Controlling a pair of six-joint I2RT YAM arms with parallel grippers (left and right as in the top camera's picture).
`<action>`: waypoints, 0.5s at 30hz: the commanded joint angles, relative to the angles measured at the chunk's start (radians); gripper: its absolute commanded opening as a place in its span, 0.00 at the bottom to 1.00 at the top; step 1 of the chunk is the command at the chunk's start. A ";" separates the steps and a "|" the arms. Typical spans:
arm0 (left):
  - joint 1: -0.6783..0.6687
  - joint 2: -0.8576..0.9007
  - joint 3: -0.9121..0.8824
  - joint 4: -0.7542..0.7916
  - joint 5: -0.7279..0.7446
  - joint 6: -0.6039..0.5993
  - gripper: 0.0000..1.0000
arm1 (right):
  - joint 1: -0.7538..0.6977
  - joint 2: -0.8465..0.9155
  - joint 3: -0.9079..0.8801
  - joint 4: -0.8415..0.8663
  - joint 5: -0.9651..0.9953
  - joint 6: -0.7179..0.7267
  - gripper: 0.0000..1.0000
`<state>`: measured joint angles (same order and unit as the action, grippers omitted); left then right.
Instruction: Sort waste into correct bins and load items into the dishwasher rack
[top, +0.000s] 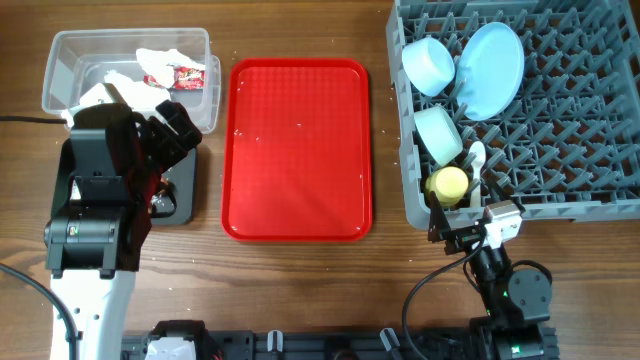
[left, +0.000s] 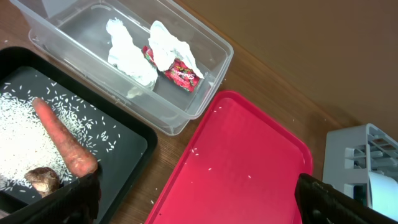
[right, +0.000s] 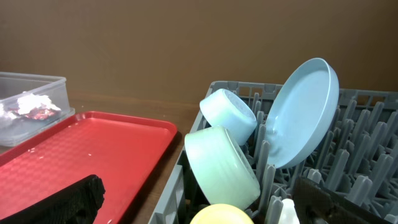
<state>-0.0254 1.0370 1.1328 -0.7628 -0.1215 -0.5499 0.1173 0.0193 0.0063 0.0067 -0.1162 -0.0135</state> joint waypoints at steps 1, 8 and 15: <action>-0.003 0.000 0.008 0.002 0.001 0.023 1.00 | 0.007 -0.014 -0.001 0.003 -0.015 -0.011 1.00; -0.003 0.000 0.008 0.002 0.001 0.023 1.00 | 0.007 -0.014 -0.001 0.003 -0.015 -0.011 1.00; -0.003 -0.100 0.008 -0.118 0.011 0.019 1.00 | 0.007 -0.014 -0.001 0.003 -0.015 -0.011 1.00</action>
<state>-0.0254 1.0252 1.1328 -0.8604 -0.1215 -0.5453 0.1173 0.0193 0.0063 0.0067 -0.1162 -0.0135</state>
